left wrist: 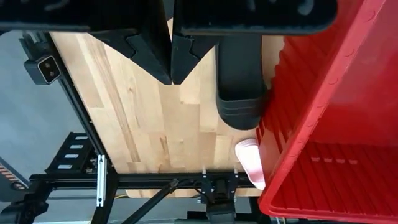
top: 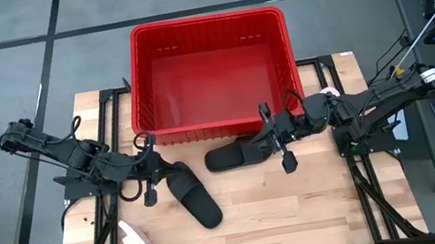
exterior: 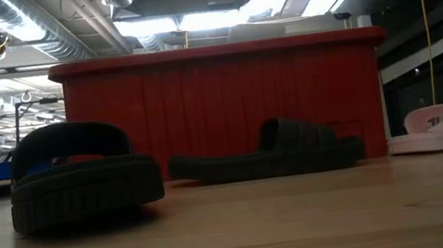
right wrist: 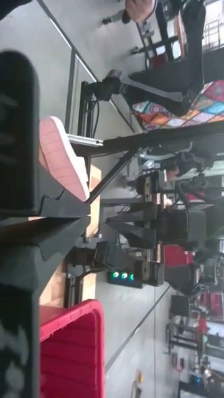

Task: Pick and place slides into bin
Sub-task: Put the black slide into the red bin

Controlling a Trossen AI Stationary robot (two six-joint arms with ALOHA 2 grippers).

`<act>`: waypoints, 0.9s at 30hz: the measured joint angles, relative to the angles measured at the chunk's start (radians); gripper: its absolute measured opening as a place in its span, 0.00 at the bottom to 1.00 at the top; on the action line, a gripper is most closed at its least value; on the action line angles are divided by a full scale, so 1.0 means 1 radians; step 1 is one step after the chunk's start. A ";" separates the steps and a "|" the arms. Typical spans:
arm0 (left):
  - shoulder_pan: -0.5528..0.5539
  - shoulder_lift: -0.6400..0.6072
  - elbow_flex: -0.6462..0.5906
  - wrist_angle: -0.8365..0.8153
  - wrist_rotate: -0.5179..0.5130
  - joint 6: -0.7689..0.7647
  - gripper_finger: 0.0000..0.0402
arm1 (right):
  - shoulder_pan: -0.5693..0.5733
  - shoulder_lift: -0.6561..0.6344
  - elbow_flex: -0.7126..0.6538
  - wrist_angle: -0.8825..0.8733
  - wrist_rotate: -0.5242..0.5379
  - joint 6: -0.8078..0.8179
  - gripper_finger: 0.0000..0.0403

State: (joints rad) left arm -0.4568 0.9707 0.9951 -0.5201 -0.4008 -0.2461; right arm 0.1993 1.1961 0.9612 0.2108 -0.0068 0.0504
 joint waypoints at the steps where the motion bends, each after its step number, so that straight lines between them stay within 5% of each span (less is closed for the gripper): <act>1: -0.002 0.000 0.000 0.000 0.000 -0.002 0.01 | 0.010 0.000 0.014 -0.024 0.017 0.004 0.02; 11: -0.076 -0.004 0.065 -0.090 -0.001 -0.060 0.00 | 0.101 0.066 0.318 -0.439 0.247 -0.016 0.01; 20: -0.174 0.009 0.085 -0.216 -0.046 -0.166 0.00 | 0.124 0.163 0.353 -0.462 0.202 0.024 0.01; 27: -0.240 0.137 0.106 -0.171 -0.100 -0.299 0.00 | 0.192 0.184 0.342 -0.486 0.189 0.005 0.00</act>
State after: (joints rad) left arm -0.6963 1.1080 1.1013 -0.6907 -0.5008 -0.5446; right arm 0.3911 1.3804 1.3029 -0.2752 0.1820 0.0556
